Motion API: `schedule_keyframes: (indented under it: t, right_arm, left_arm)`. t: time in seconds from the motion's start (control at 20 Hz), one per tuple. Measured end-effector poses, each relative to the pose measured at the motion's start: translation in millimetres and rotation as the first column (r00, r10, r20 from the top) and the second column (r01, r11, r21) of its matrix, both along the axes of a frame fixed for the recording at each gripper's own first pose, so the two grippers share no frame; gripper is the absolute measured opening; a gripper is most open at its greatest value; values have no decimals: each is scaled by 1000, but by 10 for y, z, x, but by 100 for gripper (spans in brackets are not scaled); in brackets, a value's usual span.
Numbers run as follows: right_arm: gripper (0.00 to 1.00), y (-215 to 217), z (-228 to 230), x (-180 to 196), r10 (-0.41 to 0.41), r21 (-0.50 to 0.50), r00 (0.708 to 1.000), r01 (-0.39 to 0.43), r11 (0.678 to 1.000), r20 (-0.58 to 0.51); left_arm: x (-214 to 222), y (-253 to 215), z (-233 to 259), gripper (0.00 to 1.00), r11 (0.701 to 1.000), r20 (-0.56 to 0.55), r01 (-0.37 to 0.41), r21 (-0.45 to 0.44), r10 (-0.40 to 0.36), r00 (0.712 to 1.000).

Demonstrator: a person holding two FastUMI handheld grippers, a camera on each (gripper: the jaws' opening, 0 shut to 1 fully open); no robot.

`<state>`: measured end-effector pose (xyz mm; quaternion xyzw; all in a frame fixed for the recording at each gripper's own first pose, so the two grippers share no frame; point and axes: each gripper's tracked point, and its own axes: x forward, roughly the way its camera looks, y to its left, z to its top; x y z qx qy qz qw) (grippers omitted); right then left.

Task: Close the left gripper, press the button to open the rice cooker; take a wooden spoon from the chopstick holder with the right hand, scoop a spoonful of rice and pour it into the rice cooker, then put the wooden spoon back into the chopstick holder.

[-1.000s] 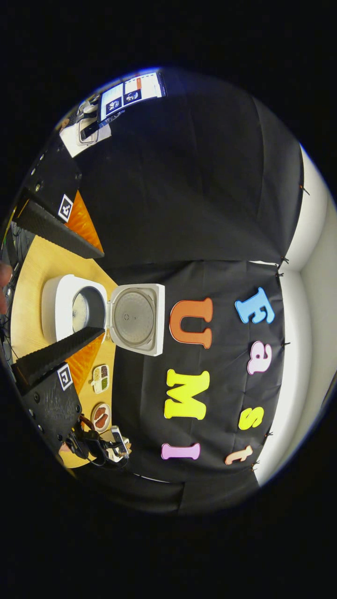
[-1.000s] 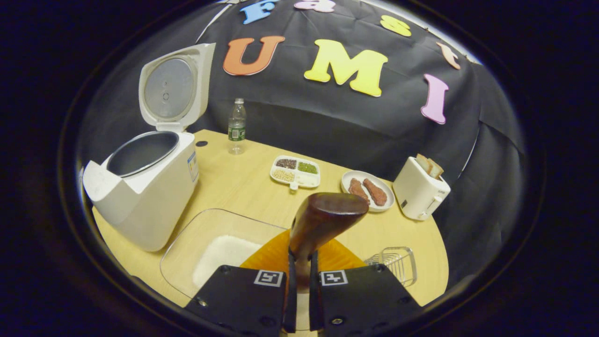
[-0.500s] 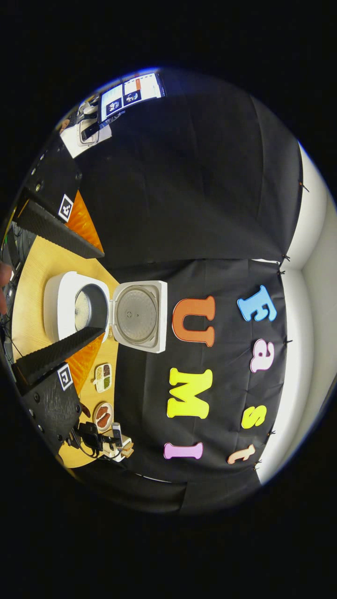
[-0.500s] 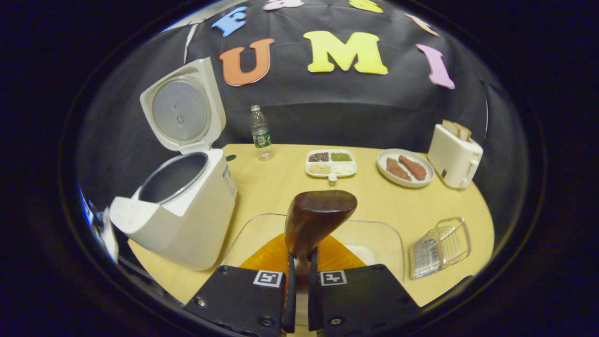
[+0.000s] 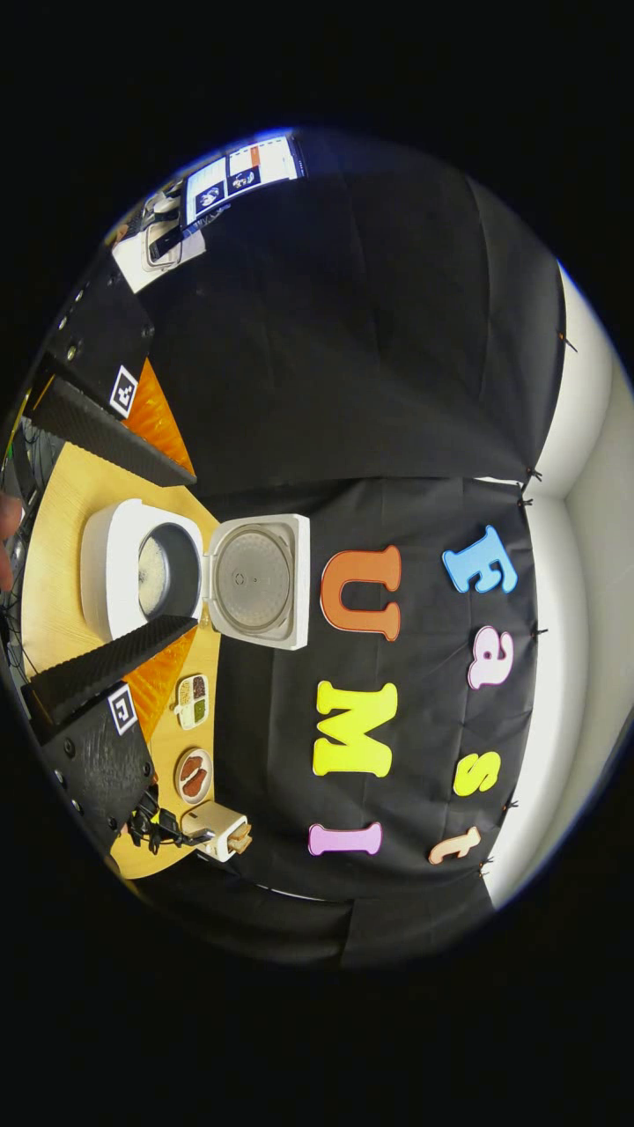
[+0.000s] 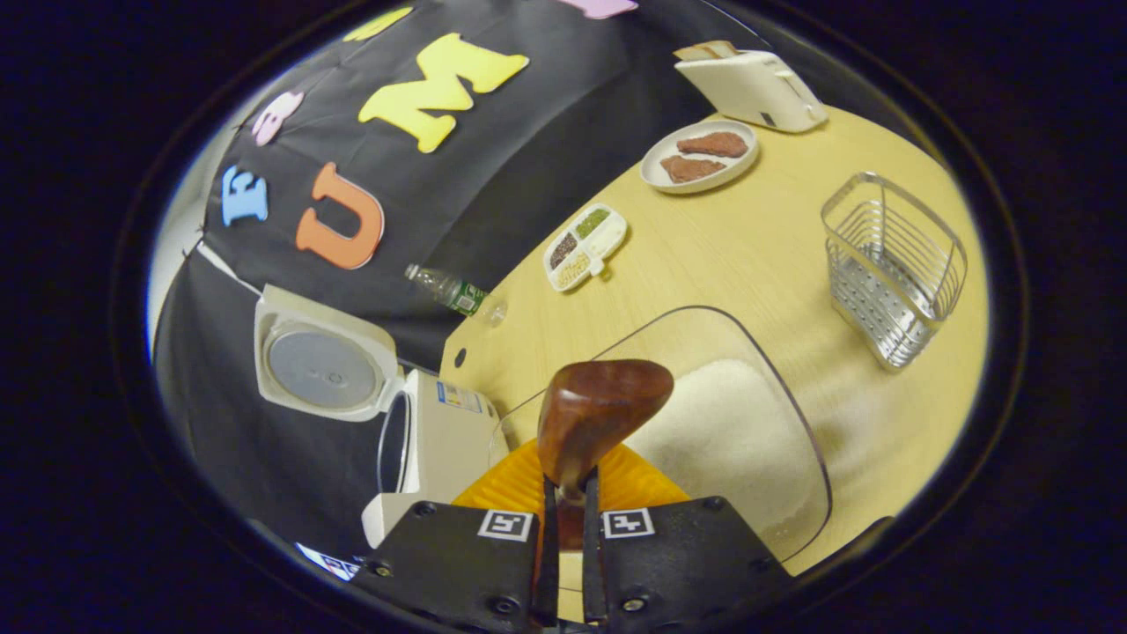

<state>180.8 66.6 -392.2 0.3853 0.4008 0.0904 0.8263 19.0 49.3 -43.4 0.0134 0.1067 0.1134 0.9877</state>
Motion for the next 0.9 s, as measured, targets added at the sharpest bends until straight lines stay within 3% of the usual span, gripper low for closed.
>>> schedule_keyframes:
  t: [0.25, 0.6, 0.9]
  right_arm:
    - [16, -214, 248, -43, -53, 67, 998, 51, 996, 33]
    - [15, -750, 911, -10, -191, 185, 978, 172, 968, 90]
    - [16, -850, 1558, 47, -222, 171, 960, 193, 966, 173]
  left_arm:
    - [80, -108, 2, 94, 999, -4, 38, -8, -38, 999]
    - [238, -217, 39, 94, 996, 22, 78, -32, -77, 997]
    - [248, -182, 22, 94, 995, 36, 102, -9, -102, 994]
